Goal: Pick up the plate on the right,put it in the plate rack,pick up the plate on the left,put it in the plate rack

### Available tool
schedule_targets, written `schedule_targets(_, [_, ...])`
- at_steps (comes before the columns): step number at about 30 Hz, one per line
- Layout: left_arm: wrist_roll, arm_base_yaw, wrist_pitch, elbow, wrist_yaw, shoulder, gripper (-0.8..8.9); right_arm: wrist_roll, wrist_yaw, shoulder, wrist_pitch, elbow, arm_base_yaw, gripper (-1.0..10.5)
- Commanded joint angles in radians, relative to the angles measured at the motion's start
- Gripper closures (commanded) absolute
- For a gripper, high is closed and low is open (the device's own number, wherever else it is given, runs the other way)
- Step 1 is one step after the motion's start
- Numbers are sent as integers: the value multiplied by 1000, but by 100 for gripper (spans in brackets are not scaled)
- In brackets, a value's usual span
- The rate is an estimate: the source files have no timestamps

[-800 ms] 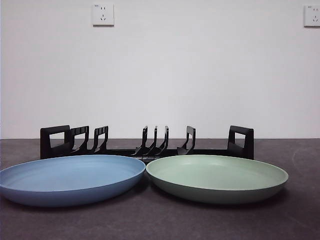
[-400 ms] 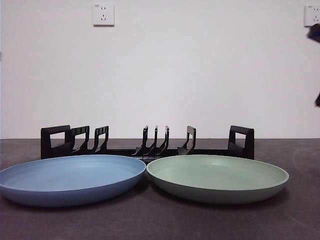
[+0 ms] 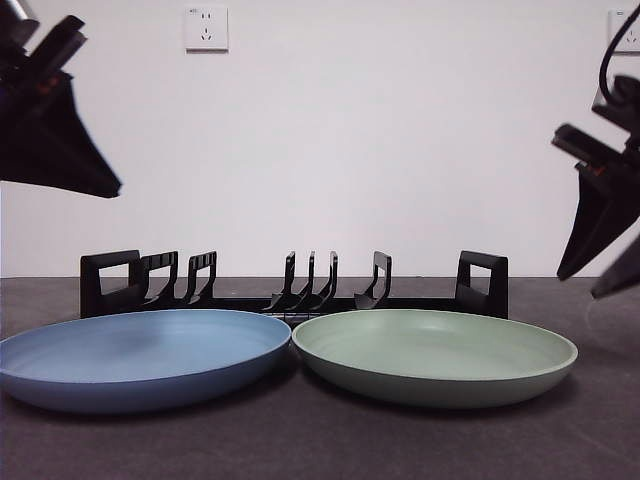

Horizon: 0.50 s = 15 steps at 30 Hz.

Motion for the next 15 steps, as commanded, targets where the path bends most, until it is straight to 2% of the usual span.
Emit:
schedule_targets(1, [-11, -19, 25, 6, 1, 6, 523, -20, -6, 31, 10, 1, 3, 752])
schedule_targets(3, [-38, -34, 51, 7, 2, 6, 523, -20, -8, 64, 21, 1, 9, 753])
schedule_targets(12, [-36, -80, 64, 26, -30, 6, 531, -35, -21, 200, 42, 1, 61, 764])
schedule_targets(15, [-35, -80, 64, 26, -28, 6, 531, -35, -16, 208, 45, 2, 69, 954])
